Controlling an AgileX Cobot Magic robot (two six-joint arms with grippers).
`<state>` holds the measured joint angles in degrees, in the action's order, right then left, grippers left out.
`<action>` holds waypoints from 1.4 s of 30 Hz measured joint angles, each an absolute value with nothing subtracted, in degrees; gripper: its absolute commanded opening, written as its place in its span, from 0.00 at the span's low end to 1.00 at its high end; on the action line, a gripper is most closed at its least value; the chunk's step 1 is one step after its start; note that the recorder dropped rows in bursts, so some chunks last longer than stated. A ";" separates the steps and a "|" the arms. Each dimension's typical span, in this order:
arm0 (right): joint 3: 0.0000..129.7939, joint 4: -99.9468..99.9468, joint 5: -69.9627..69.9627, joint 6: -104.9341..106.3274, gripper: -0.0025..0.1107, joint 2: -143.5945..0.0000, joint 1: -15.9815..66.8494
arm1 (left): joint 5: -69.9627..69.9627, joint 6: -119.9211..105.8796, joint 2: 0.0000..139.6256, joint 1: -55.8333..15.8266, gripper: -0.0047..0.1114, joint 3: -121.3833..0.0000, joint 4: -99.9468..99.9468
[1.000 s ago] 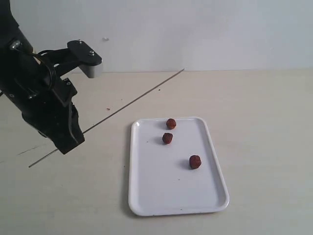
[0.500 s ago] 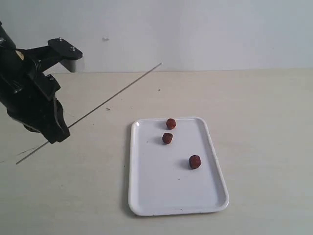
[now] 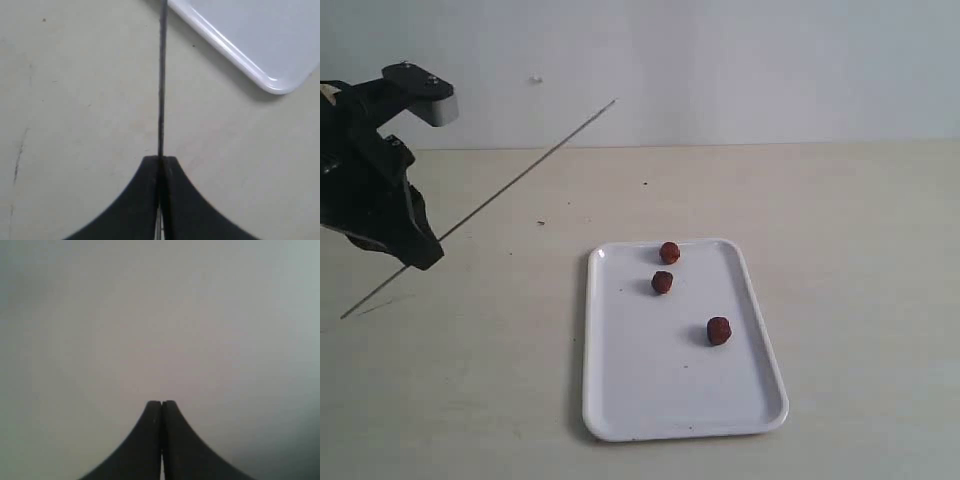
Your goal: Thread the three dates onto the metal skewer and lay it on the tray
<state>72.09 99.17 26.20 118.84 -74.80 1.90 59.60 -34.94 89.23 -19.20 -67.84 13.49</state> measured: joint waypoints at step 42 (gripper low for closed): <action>96.04 -1.20 -67.47 57.04 0.20 -108.24 9.32 | 61.63 -37.03 90.71 -14.95 0.04 -66.32 13.71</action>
